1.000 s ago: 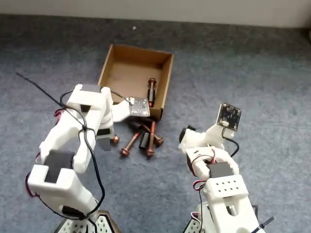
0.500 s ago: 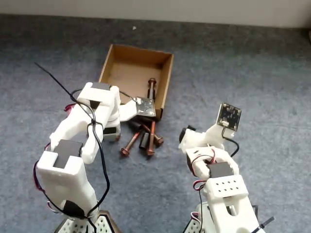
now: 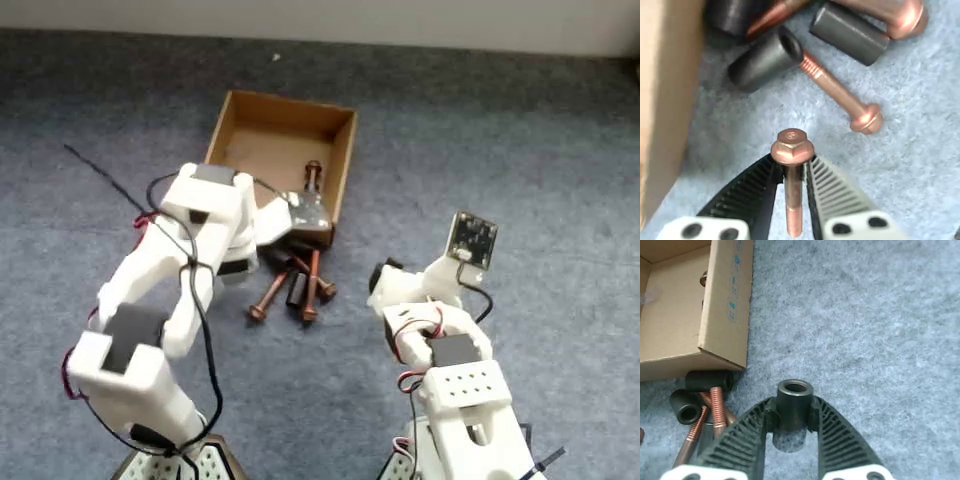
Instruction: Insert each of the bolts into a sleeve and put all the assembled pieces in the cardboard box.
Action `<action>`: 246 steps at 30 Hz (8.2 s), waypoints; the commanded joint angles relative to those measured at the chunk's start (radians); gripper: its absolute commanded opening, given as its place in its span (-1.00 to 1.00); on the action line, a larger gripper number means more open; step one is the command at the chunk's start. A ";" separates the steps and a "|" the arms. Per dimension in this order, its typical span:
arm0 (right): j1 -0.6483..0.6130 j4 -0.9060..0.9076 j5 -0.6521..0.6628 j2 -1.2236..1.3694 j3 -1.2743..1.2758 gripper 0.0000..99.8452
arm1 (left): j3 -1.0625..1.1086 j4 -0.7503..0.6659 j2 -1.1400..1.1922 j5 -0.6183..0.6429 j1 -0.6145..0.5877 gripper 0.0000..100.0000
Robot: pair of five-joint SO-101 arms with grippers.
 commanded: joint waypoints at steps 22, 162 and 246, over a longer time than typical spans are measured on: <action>-0.050 0.133 0.247 -0.053 -0.018 -0.99 | 0.476 -0.127 -1.115 0.726 0.058 -0.99; -0.214 -0.403 0.500 0.912 -0.862 -0.67 | 1.353 -0.391 -2.012 1.280 -0.246 -0.45; -0.366 0.538 0.281 0.196 -0.496 -0.97 | 1.368 -0.388 -2.009 1.172 -0.245 -0.45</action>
